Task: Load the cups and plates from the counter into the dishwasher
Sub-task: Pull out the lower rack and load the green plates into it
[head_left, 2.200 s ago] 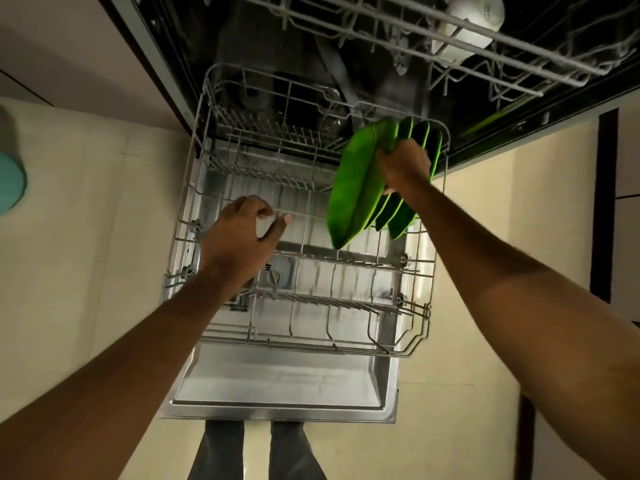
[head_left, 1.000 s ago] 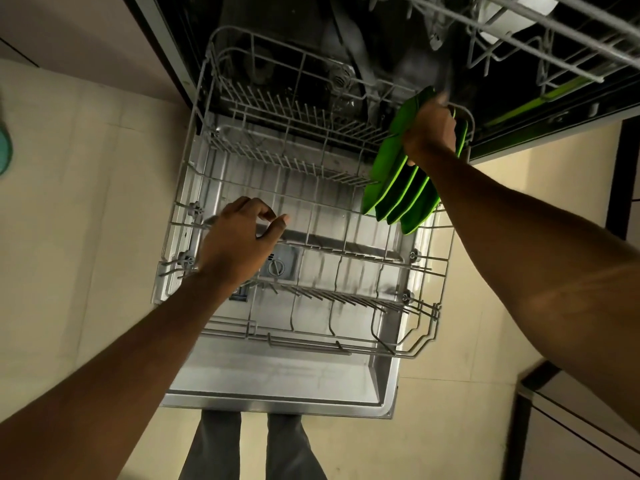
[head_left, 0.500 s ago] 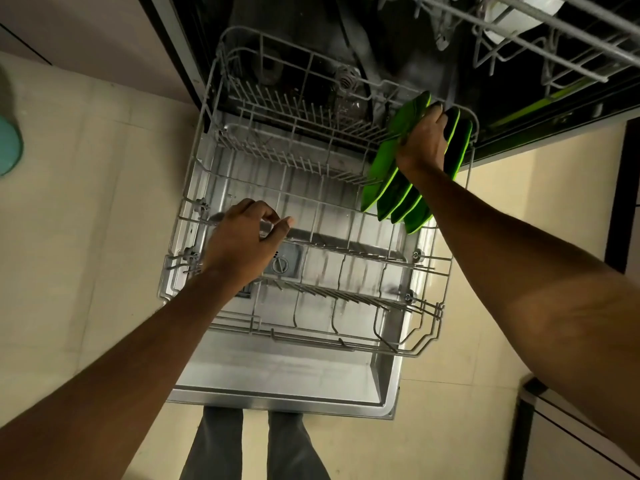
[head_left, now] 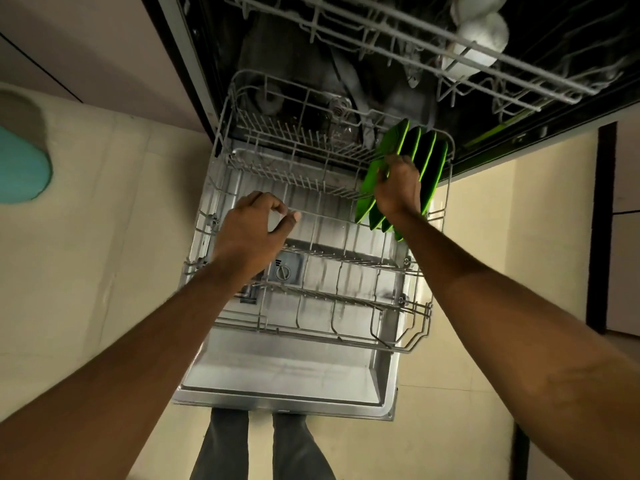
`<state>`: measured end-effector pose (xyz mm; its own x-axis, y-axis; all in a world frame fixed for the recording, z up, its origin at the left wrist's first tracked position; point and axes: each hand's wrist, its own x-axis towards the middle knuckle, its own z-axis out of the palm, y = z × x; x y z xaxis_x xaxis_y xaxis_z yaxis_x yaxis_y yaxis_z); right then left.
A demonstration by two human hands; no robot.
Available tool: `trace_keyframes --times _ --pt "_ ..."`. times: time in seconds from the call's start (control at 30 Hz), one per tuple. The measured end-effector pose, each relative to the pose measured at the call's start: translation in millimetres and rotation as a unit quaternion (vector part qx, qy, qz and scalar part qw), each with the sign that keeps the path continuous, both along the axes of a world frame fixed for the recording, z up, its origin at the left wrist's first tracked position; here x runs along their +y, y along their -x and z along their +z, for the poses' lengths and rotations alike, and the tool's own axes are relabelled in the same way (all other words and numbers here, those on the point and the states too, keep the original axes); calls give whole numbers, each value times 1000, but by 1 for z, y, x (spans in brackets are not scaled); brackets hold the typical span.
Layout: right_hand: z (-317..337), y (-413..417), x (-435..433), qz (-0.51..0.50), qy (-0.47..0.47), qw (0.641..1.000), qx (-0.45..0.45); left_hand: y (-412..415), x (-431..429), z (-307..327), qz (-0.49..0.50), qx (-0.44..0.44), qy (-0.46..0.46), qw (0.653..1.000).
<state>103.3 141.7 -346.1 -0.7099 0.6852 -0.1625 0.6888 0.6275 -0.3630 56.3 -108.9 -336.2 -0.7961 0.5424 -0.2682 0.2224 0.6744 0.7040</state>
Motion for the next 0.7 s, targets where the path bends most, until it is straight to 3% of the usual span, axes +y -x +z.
trace_keyframes --times 0.3,0.5,0.7 --pt "85 -27 -63 47 19 996 74 3 -9 94 -34 37 -7 999" --pt "160 -35 -98 39 37 993 101 9 -36 161 -123 111 25 986" --pt "243 -42 -151 70 48 986 142 8 -71 232 -105 141 2 984"
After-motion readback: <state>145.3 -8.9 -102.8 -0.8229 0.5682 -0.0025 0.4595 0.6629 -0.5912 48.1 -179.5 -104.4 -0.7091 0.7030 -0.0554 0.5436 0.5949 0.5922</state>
